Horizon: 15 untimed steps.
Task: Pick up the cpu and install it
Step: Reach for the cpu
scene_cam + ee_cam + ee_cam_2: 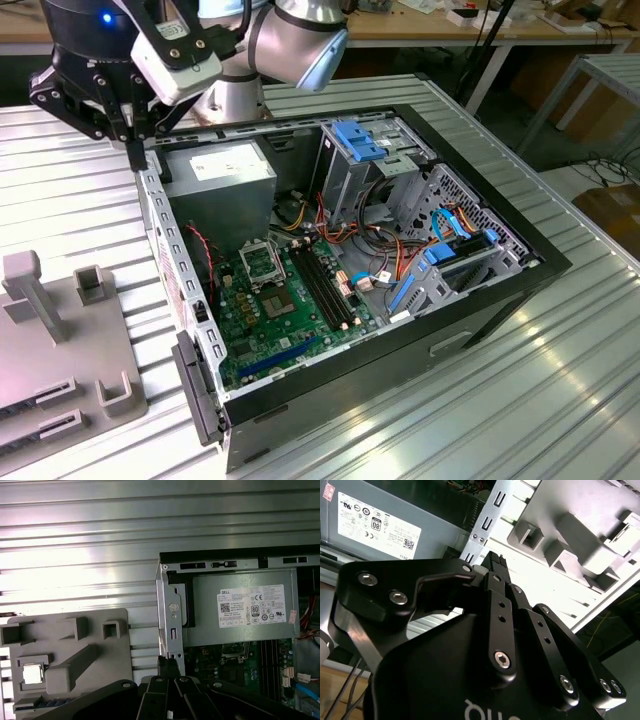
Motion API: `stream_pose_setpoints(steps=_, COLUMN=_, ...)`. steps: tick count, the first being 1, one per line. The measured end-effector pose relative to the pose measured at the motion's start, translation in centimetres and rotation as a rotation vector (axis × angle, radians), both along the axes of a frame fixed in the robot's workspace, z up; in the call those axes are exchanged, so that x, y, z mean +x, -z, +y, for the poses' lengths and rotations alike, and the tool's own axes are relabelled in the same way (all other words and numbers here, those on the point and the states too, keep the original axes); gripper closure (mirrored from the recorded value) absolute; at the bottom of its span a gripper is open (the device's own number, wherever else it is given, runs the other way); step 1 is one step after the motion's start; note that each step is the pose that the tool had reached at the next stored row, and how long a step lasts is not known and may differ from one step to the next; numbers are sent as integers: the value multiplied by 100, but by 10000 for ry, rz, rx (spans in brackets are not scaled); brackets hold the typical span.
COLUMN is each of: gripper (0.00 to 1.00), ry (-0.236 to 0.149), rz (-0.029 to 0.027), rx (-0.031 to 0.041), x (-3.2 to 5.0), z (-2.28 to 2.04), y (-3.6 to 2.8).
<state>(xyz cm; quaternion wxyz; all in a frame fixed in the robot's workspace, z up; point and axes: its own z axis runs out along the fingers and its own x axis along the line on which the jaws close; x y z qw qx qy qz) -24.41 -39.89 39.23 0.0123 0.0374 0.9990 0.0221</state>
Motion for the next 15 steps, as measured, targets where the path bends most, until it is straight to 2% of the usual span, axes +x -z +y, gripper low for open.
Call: stream_pose_setpoints(steps=15, gripper=89, ry=0, rz=2, rx=0, x=-113, z=0, y=1)
